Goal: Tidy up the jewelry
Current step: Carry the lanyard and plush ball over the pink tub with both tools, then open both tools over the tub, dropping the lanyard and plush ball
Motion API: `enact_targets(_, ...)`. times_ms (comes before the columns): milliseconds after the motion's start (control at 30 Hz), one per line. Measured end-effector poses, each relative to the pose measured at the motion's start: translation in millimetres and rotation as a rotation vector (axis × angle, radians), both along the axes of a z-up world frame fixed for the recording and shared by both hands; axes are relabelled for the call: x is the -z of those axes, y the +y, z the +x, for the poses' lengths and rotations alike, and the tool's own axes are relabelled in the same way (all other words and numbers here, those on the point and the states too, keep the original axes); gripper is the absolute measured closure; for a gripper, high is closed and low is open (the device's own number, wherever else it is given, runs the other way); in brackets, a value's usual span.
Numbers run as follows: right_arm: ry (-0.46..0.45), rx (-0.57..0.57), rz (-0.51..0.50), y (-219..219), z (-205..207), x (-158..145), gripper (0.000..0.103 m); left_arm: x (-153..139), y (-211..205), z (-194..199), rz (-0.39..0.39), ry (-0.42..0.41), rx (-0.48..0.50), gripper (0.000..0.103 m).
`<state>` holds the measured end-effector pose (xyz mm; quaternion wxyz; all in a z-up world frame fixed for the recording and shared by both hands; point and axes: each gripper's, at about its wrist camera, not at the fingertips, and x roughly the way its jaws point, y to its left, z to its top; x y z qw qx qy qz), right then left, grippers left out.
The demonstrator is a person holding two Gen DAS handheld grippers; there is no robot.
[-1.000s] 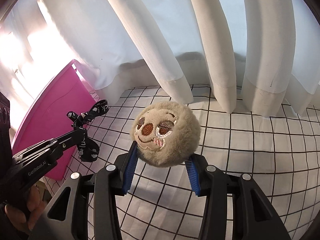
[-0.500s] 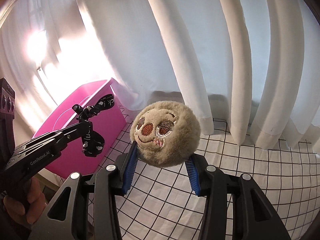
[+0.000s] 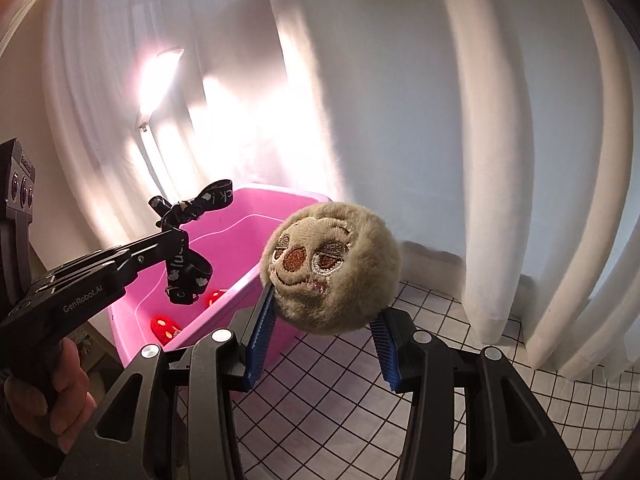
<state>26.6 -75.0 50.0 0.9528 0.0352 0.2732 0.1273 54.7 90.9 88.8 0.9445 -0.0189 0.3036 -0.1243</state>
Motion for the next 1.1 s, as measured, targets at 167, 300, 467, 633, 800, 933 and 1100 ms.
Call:
enact_targets(167,-0.017,-0.091,-0.018,42.4,19.5,-9.9,0.059,-3.8,42.4,3.9,0.020,0.000,-0.094,0.100)
enact_targets(300,0.000,-0.158,-0.028,74.0,40.2,-10.3,0.059,2.2,75.2,8.1,0.025,0.019,-0.162,0.100)
enact_targets(467,0.038,-0.222,-0.060,112.4,65.7,-1.2,0.059,16.8,103.3,18.7,0.021,0.077,-0.216,0.100)
enact_targets(633,0.098,-0.243,-0.106,141.6,92.0,16.6,0.059,39.6,117.6,29.7,0.017,0.148,-0.248,0.100)
enact_targets(800,0.165,-0.219,-0.126,149.3,116.6,38.6,0.059,58.2,124.8,42.9,0.018,0.217,-0.272,0.100)
enact_targets(933,0.190,-0.201,-0.141,152.4,125.6,47.6,0.059,66.6,128.5,50.6,0.020,0.245,-0.279,0.099)
enact_targets(1100,0.212,-0.177,-0.150,153.4,130.1,52.7,0.059,76.1,132.5,58.3,0.029,0.277,-0.288,0.098)
